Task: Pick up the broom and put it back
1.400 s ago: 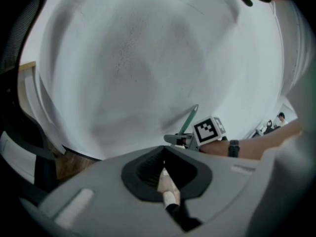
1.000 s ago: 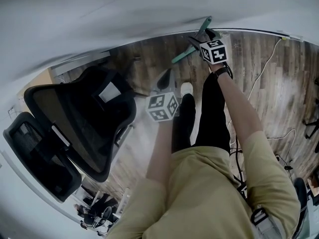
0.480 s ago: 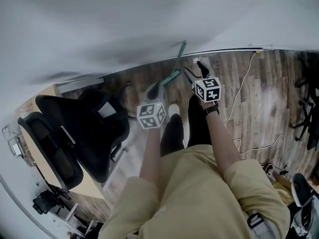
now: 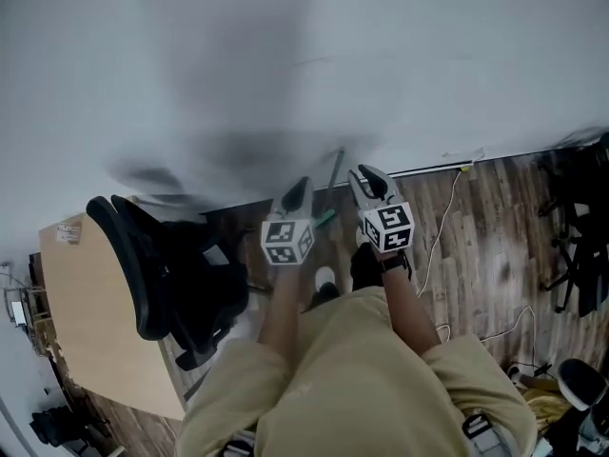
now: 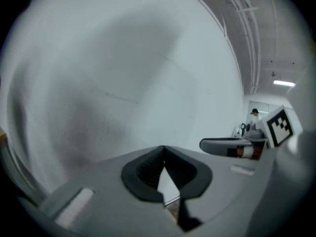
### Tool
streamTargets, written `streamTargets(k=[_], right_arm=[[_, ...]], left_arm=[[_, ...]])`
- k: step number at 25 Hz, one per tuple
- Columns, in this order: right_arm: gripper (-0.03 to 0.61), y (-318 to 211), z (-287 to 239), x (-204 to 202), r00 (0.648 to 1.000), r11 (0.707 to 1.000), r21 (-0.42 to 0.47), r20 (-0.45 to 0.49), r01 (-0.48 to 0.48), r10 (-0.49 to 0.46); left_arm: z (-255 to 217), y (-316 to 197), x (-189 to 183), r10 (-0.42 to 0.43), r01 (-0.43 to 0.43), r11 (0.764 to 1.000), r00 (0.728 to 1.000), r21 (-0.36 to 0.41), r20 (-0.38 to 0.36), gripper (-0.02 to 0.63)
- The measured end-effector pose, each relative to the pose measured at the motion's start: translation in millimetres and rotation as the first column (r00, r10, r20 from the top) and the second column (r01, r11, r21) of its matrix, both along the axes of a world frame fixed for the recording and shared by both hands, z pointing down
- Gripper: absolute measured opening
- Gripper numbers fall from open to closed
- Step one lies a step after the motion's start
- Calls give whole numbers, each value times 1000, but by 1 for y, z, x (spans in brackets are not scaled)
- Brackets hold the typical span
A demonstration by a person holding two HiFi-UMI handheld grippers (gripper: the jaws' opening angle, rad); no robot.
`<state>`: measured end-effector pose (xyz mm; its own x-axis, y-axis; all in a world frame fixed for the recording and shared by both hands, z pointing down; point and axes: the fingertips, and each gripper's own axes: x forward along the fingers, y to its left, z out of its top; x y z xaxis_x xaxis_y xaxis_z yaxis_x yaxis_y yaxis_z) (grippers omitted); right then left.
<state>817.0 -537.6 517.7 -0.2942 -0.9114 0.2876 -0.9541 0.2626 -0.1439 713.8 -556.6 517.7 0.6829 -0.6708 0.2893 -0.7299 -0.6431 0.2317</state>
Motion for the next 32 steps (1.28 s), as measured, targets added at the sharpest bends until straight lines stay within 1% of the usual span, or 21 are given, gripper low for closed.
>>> streamTargets(k=[2, 4, 6, 8, 10, 14, 19, 24, 29, 32], right_arm=[[69, 2, -25, -6, 1000, 999, 50, -14, -3, 4], [31, 4, -51, -12, 1000, 994, 107, -23, -8, 10], [6, 7, -78, -18, 1000, 987, 163, -27, -7, 12], [6, 12, -102, -24, 999, 977, 213, -33, -9, 17], [6, 19, -122, -25, 998, 966, 255, -29, -39, 48], [6, 31, -145, -24, 993, 949, 301, -32, -97, 112], [6, 38, -154, -26, 992, 943, 317, -39, -100, 119], [6, 40, -155, -38, 994, 946, 315, -50, -81, 102], [6, 35, -157, -55, 996, 946, 320, -66, -39, 63], [6, 28, -153, -62, 997, 949, 316, -74, -7, 32]], left_arm=[[-26, 3, 0, 6, -5, 999, 1000, 46, -24, 3], [-49, 6, 1, 23, -20, 995, 999, 93, -31, 3], [-72, 9, 2, 32, -27, 990, 999, 136, -37, 3], [-94, 13, 0, 34, -25, 984, 998, 177, -45, 3], [-112, 19, -1, 38, -27, 976, 998, 216, -50, 3], [-136, 29, -6, 42, -24, 963, 997, 269, -60, 3], [-143, 38, -9, 46, -25, 955, 997, 294, -64, 3], [-144, 41, -21, 30, -9, 956, 997, 292, -66, 3], [-145, 35, -40, -18, 42, 956, 996, 292, -84, 3], [-137, 28, -50, -58, 80, 958, 995, 276, -86, 3]])
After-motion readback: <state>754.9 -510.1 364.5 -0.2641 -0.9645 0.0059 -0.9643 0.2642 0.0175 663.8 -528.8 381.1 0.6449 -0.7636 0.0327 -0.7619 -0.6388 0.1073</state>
